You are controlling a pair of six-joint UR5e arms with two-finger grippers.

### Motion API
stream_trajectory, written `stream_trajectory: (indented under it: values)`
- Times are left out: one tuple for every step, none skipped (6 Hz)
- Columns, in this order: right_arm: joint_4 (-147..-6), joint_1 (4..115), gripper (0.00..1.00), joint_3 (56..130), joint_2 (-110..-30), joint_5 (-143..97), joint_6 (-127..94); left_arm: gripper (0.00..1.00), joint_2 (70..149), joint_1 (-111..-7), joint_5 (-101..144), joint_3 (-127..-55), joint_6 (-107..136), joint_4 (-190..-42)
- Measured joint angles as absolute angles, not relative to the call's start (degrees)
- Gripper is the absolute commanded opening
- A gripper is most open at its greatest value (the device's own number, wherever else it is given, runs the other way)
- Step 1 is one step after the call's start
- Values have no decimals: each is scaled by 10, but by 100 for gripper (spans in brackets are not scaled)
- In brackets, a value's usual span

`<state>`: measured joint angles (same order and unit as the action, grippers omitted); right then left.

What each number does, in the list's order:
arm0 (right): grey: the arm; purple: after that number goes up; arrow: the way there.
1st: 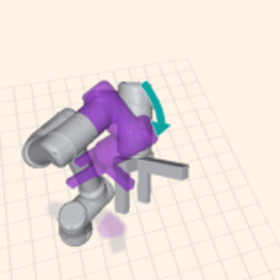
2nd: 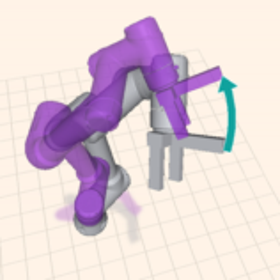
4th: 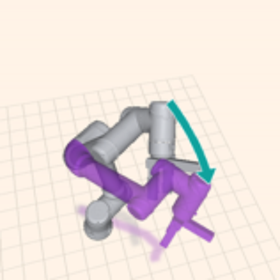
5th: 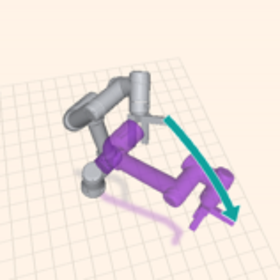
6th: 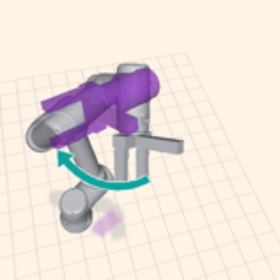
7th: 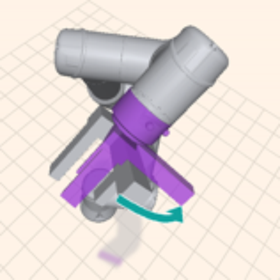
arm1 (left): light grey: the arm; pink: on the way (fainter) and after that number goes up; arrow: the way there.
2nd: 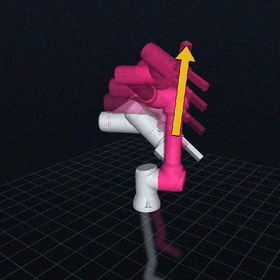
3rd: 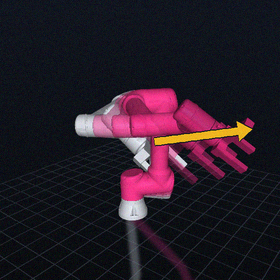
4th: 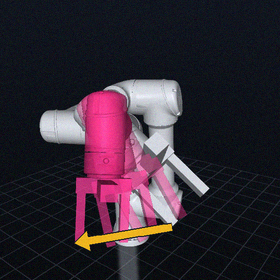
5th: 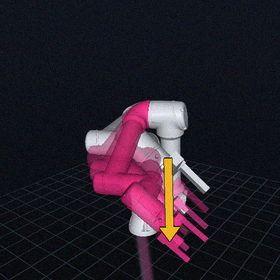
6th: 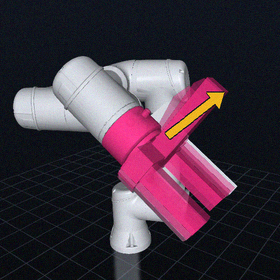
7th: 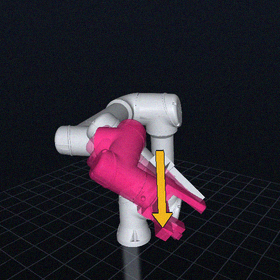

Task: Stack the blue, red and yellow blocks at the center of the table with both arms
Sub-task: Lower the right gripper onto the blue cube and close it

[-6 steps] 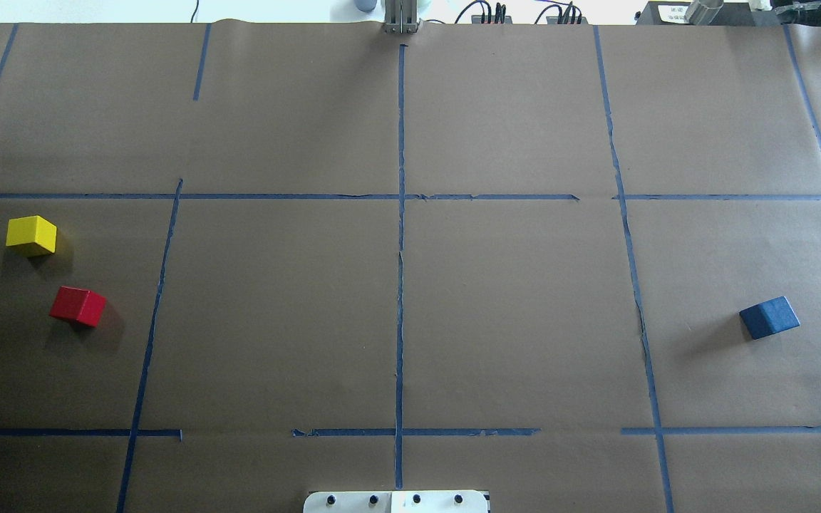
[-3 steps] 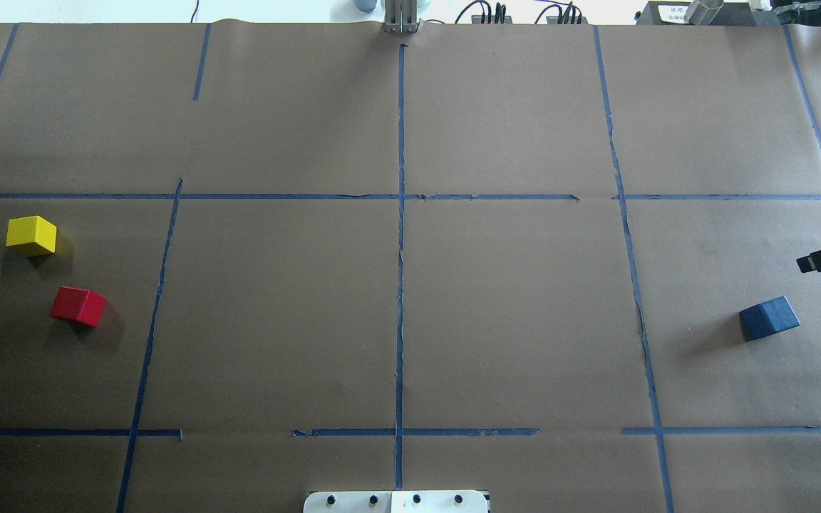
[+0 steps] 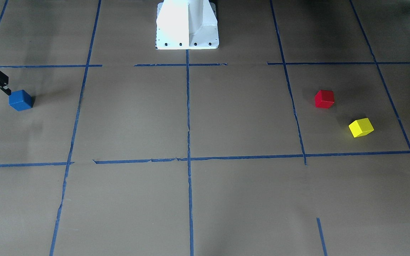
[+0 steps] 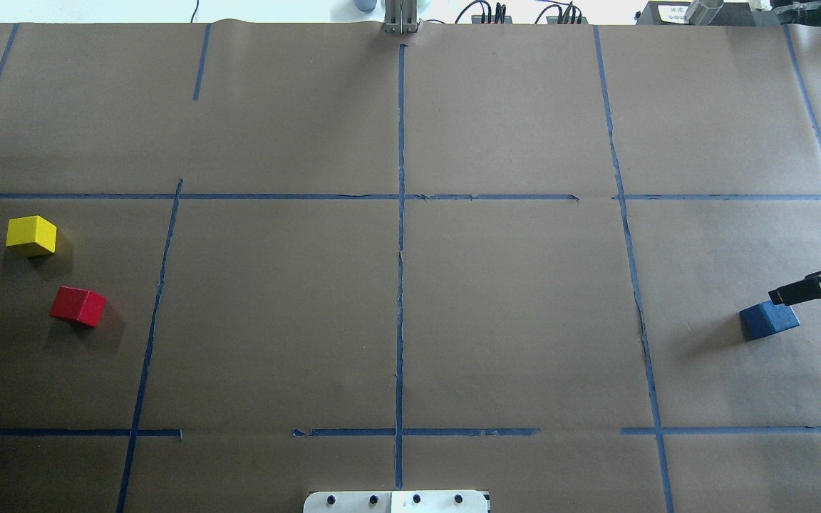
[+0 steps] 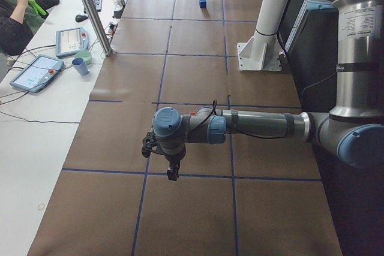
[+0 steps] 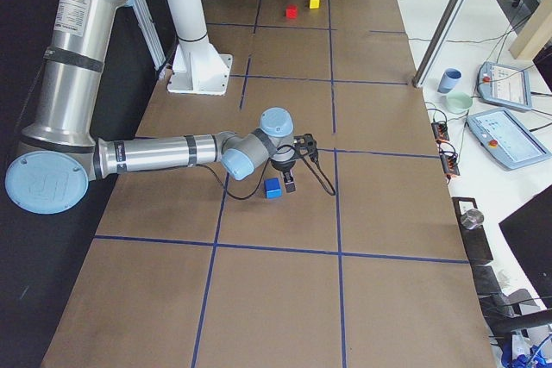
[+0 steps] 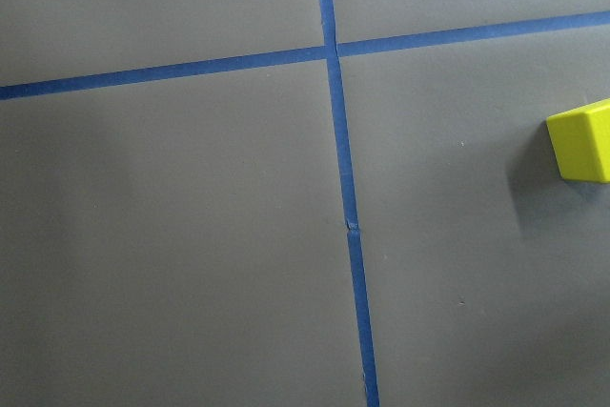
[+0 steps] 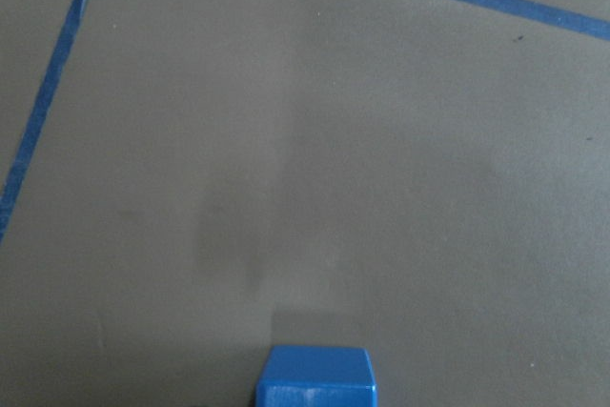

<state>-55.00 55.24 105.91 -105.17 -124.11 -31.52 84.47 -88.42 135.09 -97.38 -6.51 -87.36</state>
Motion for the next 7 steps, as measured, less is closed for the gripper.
stream_trajectory:
  values:
    - [-550, 533, 100, 1052, -1051, -1234, -323, 100, 845, -884, 1351, -974, -65, -874]
    - [-549, 520, 99, 1038, -1049, -1231, -326, 100, 845, -884, 1351, -973, -65, -874]
    - [-549, 511, 49, 1022, -1048, -1231, -325, 100, 845, -884, 1351, -973, -65, -874]
    - [-549, 506, 17, 1012, -1046, -1231, -326, 100, 845, -884, 1351, -973, -65, -874]
    - [-549, 505, 4, 1007, -1041, -1233, -327, 100, 845, -884, 1351, -973, -65, -874]
    - [-549, 505, 2, 1006, -1033, -1234, -328, 100, 845, -884, 1351, -973, -65, -874]
    - [-550, 505, 2, 1010, -1024, -1234, -335, 100, 845, -884, 1351, -973, -65, -874]
